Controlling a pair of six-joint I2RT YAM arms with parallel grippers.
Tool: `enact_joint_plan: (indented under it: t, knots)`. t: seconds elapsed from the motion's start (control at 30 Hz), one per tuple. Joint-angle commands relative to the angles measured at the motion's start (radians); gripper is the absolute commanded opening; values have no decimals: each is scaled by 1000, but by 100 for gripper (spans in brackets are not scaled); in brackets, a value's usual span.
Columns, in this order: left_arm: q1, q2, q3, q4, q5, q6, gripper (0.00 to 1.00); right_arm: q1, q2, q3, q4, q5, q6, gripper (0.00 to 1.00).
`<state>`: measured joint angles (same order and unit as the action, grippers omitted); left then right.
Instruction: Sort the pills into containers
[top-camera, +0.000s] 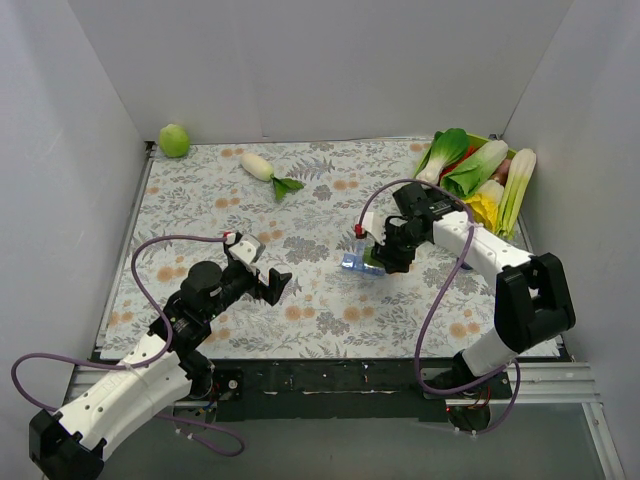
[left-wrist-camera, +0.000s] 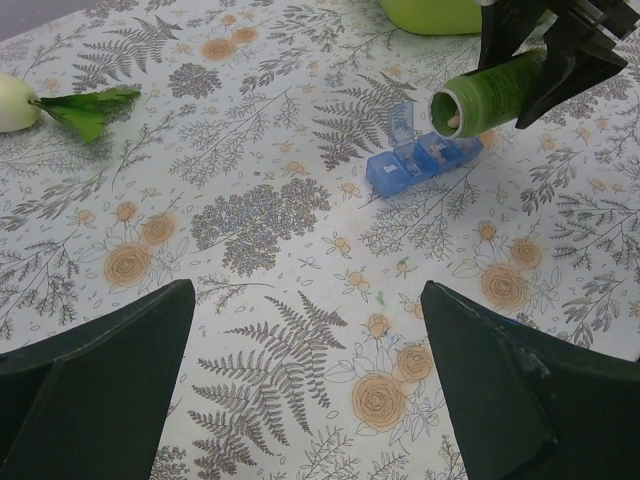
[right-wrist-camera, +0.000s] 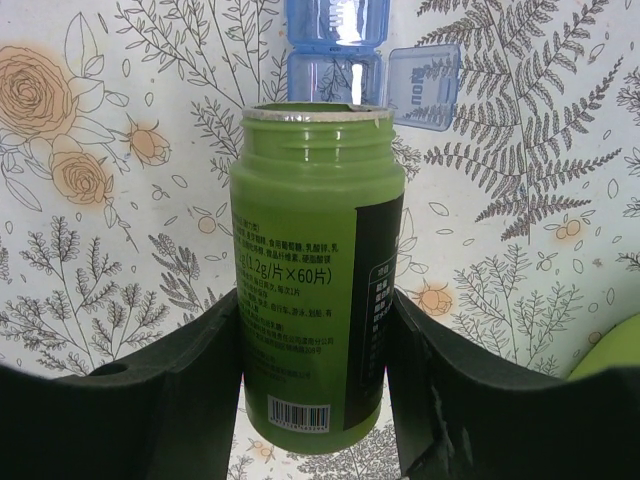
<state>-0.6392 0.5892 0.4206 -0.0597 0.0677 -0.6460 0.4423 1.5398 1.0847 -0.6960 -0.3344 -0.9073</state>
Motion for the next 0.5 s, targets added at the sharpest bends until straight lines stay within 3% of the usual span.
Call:
enact_joint_plan:
  t: [0.0,0.47]
  knots:
    - [-2,0,3,9,7,17,98,21,25,70,-60,41,8,1]
    - [-2,-5,4,9,7,20,98,53,83,130,-141,109,-5,1]
